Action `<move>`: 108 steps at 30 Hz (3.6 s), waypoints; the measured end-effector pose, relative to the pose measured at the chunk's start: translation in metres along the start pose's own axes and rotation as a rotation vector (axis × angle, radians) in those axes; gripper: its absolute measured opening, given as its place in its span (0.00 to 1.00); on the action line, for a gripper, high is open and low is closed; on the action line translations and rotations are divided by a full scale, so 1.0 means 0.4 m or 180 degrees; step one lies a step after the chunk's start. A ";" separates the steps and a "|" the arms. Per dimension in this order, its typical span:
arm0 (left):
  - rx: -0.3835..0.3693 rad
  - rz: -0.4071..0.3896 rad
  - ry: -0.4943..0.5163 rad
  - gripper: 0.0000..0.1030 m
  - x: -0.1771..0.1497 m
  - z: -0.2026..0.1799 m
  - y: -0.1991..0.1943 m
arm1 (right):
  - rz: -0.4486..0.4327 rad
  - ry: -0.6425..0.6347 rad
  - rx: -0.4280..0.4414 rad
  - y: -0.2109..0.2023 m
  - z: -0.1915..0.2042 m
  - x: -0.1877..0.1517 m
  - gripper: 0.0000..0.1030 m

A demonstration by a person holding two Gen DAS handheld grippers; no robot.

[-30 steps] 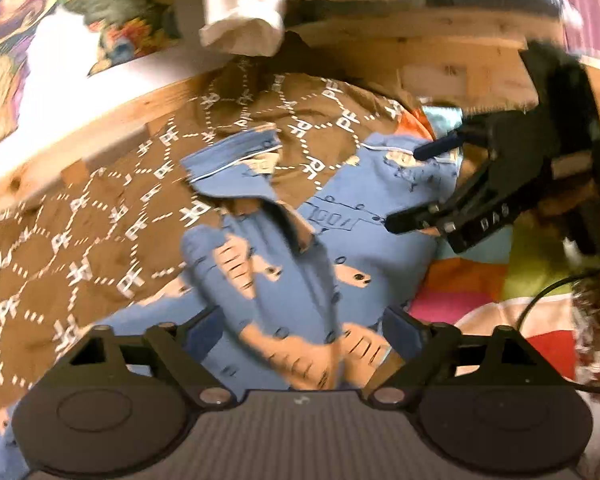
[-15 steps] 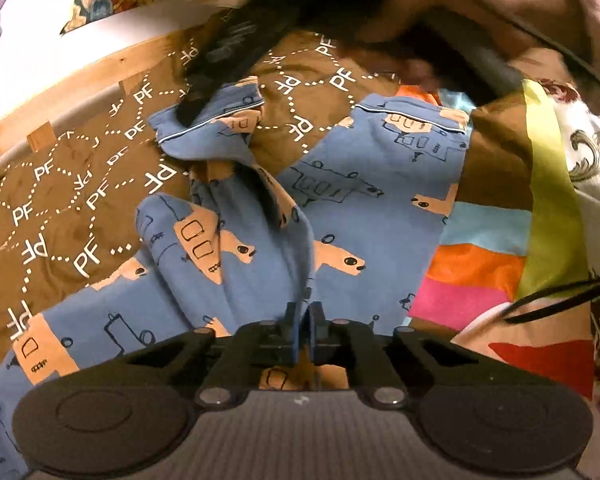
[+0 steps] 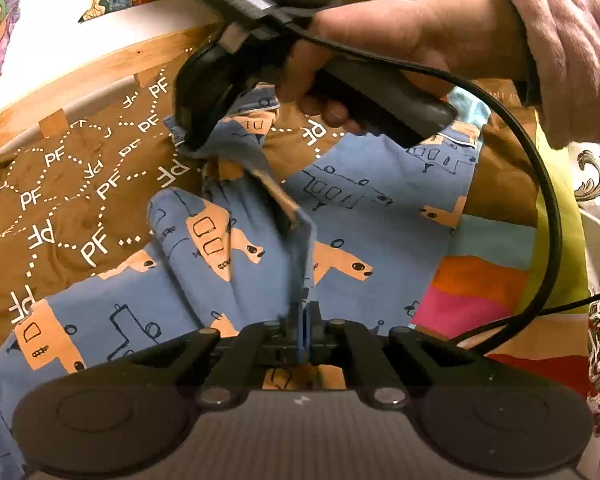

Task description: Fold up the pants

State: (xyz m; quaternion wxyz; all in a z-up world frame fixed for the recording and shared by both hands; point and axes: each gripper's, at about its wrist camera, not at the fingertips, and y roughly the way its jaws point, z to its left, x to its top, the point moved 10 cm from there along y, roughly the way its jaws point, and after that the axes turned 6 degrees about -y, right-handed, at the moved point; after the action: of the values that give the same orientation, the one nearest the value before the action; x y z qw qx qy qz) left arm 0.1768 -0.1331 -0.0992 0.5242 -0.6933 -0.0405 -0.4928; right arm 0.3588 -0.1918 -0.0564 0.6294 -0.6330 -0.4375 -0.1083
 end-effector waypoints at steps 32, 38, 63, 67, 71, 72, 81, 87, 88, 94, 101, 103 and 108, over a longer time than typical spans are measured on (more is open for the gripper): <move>-0.0014 0.0017 0.0040 0.01 -0.004 -0.004 0.011 | -0.0003 -0.0102 -0.0140 0.026 0.015 -0.010 0.01; 0.0056 -0.0058 0.0094 0.01 0.006 -0.011 -0.011 | -0.0389 0.0325 -0.0192 -0.083 -0.060 -0.019 0.00; -0.0300 0.0198 0.0520 0.07 -0.034 -0.079 -0.032 | -0.0493 0.2345 -0.0261 -0.391 -0.218 -0.517 0.37; -0.0567 0.0203 -0.0092 0.20 0.021 -0.035 -0.033 | -0.0627 0.2481 -0.0268 -0.412 -0.236 -0.525 0.54; -0.0566 0.0145 -0.0136 0.26 0.116 -0.026 -0.006 | -0.0697 0.2492 -0.0236 -0.415 -0.240 -0.532 0.58; -0.0572 0.0128 -0.0093 0.28 0.148 -0.032 0.007 | -0.0715 0.2495 -0.0233 -0.416 -0.244 -0.535 0.58; -0.1045 0.0009 0.0123 0.44 0.439 -0.113 0.190 | -0.0919 0.2559 -0.0175 -0.413 -0.263 -0.539 0.45; -0.1288 0.0210 0.0297 0.52 0.471 -0.162 0.302 | -0.0992 0.2655 -0.0110 -0.406 -0.277 -0.547 0.40; -0.1294 0.0264 0.0277 0.52 0.470 -0.167 0.323 | -0.1002 0.2662 -0.0101 -0.406 -0.277 -0.547 0.40; -0.1302 0.0449 0.0159 0.33 0.454 -0.186 0.405 | -0.0997 0.2701 -0.0062 -0.398 -0.280 -0.555 0.38; -0.1152 0.0355 0.0237 0.08 0.462 -0.199 0.383 | -0.0977 0.2738 -0.0128 -0.400 -0.286 -0.565 0.08; -0.1156 0.0304 0.0231 0.08 0.472 -0.208 0.363 | -0.1013 0.2683 -0.0194 -0.413 -0.281 -0.561 0.07; -0.1267 0.0115 0.0340 0.07 0.506 -0.260 0.324 | -0.1135 0.2521 -0.0521 -0.471 -0.270 -0.563 0.07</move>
State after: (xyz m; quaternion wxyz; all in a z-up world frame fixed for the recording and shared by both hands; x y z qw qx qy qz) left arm 0.2878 -0.3642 -0.0452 0.3871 -0.7567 0.0980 -0.5177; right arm 0.1399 -0.4153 -0.0591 0.6679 -0.5050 -0.2549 -0.4837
